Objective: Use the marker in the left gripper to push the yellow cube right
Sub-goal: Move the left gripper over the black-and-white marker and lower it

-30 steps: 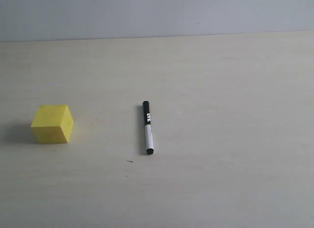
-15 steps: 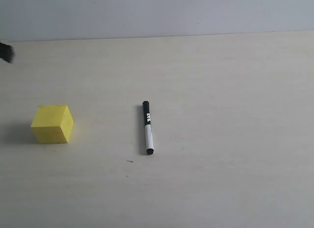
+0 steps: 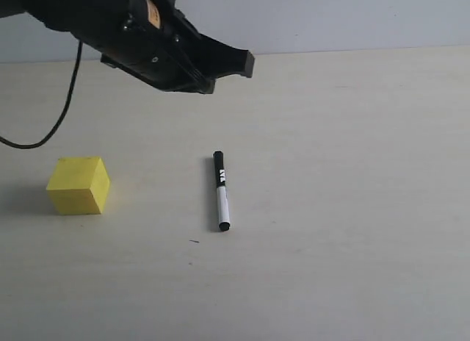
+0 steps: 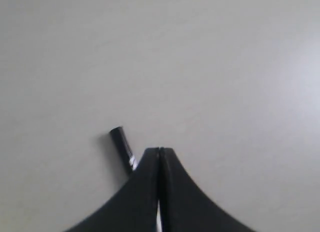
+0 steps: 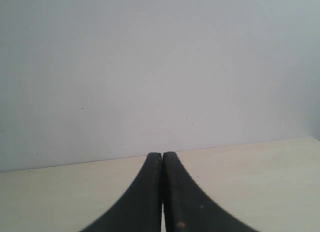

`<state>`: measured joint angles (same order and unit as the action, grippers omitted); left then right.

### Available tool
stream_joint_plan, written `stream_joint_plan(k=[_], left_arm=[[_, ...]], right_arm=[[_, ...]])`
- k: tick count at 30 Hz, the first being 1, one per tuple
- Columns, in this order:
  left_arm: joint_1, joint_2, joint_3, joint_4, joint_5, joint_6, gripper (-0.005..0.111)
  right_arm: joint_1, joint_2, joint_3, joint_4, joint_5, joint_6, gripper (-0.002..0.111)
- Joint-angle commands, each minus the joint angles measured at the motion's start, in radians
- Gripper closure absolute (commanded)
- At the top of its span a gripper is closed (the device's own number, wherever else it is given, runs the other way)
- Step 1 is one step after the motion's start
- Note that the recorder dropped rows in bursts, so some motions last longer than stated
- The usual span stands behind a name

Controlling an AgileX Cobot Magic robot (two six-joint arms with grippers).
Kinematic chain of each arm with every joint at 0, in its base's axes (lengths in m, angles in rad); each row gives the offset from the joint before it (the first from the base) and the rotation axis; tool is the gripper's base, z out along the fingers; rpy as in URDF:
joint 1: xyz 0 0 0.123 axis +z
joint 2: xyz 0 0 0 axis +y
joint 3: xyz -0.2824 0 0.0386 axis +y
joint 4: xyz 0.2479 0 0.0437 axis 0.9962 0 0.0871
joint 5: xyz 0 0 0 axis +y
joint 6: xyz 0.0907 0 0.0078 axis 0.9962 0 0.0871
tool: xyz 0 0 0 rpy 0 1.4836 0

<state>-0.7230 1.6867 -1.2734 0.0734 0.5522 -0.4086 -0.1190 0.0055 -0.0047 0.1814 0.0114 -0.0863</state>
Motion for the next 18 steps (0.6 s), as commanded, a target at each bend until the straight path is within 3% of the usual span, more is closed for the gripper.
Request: stream_joint_plan(k=[1, 5, 8, 12, 14, 16, 18], left_arm=[[-0.017, 0.035, -0.012, -0.003, -0.077, -0.06, 0.107], [-0.017, 0.097, -0.058, -0.003, 0.074, -0.071, 0.096], [-0.024, 0.154, -0.109, -0.003, 0.209, -0.068, 0.076], [-0.059, 0.218, -0.148, -0.007, 0.254, 0.02, 0.044], [-0.076, 0.227, -0.148, -0.005, 0.253, 0.053, 0.036], [-0.077, 0.227, -0.148, -0.005, 0.253, 0.037, 0.035], [-0.061, 0.227, -0.148, 0.003, 0.257, -0.149, 0.036]], right_arm=[[-0.003, -0.006, 0.005, -0.004, -0.005, -0.006, 0.108], [-0.003, -0.006, 0.005, -0.004, 0.001, -0.006, 0.108], [-0.003, -0.006, 0.005, -0.004, 0.007, -0.006, 0.108], [-0.003, -0.006, 0.005, -0.004, 0.007, -0.006, 0.108], [-0.003, -0.006, 0.005, -0.004, 0.007, -0.006, 0.108], [-0.003, -0.006, 0.005, -0.004, 0.007, -0.006, 0.108], [-0.003, -0.006, 0.005, -0.004, 0.007, -0.006, 0.108]])
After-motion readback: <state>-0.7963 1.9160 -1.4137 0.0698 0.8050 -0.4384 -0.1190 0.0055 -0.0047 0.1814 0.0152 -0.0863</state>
